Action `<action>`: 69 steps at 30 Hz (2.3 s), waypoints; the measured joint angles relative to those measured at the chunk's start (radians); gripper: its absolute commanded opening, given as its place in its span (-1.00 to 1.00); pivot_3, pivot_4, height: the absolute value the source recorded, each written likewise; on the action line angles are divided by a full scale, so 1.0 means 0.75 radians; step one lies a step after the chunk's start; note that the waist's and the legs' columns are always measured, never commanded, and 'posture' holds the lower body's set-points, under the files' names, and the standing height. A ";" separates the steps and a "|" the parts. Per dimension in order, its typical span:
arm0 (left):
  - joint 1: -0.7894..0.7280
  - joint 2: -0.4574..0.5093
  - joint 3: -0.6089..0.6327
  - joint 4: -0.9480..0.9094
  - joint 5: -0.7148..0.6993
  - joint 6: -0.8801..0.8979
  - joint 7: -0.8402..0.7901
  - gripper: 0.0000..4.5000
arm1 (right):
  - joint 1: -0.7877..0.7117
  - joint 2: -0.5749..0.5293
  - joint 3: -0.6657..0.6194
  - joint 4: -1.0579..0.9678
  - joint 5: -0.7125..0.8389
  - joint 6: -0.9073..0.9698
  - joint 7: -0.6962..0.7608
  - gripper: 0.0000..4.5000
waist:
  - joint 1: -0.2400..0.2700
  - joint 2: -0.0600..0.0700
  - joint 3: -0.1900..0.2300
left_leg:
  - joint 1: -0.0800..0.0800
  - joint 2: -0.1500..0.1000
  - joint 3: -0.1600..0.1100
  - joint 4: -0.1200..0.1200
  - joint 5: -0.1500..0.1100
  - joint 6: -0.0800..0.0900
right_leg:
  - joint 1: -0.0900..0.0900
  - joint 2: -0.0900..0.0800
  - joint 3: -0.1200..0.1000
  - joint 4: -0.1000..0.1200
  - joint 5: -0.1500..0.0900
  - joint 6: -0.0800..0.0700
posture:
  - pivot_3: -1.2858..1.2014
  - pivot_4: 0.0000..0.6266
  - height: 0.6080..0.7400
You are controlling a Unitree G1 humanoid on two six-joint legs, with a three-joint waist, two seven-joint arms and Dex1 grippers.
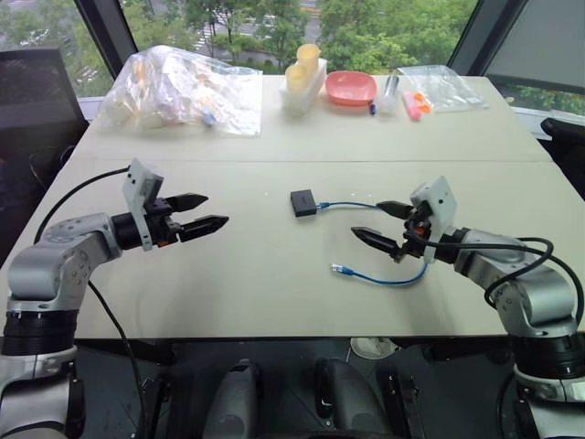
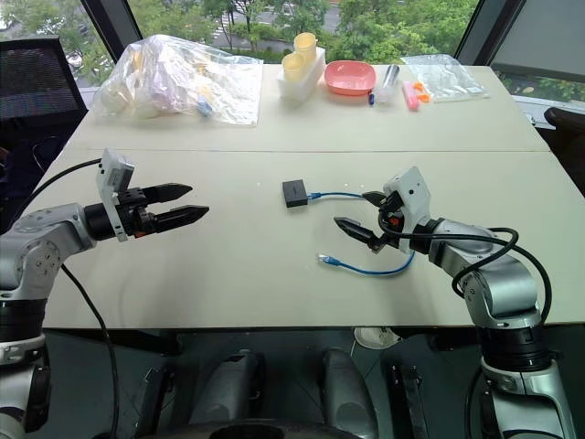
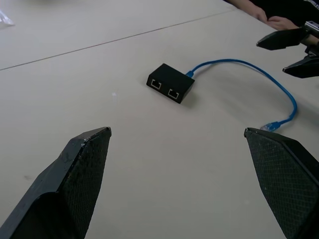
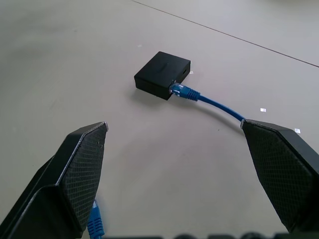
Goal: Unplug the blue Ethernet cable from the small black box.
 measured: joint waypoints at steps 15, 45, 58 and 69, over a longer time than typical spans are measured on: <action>-0.017 -0.002 0.000 0.000 0.003 -0.004 0.006 0.99 | -0.017 0.002 0.019 0.000 -0.001 0.000 0.000 1.00 | 0.000 0.000 0.000 | 0.000 0.000 0.000 -0.001 0.000 0.000 | 0.000 0.000 0.000 -0.001 0.000 0.000 | 0.03 -0.52 1.00; 0.010 0.153 -0.076 -0.042 0.029 0.006 -0.371 1.00 | -1.221 0.382 0.550 2.101 -0.811 -0.973 0.601 0.38 | -0.013 0.001 0.001 | -0.004 0.003 0.003 -0.013 0.003 -0.004 | -0.015 0.005 0.002 0.007 0.004 0.003 | 0.03 -0.52 1.00; -0.139 0.108 -0.064 0.097 0.069 -0.041 -0.285 1.00 | -1.199 0.452 0.634 2.087 -1.106 -1.372 0.202 -0.98 | -0.038 0.000 0.001 | 0.015 0.004 0.008 -0.014 0.006 -0.009 | -0.002 0.010 0.013 0.011 0.002 -0.004 | 0.03 -0.52 1.00; -0.808 -0.186 -0.108 0.939 0.087 -0.048 -0.428 1.00 | -0.861 0.182 0.576 1.246 -1.193 -1.603 -0.117 -0.98 | -0.040 -0.001 0.002 | 0.012 0.004 0.014 -0.015 0.005 -0.008 | -0.008 0.012 0.018 0.011 0.003 0.006 | 0.03 -0.52 1.00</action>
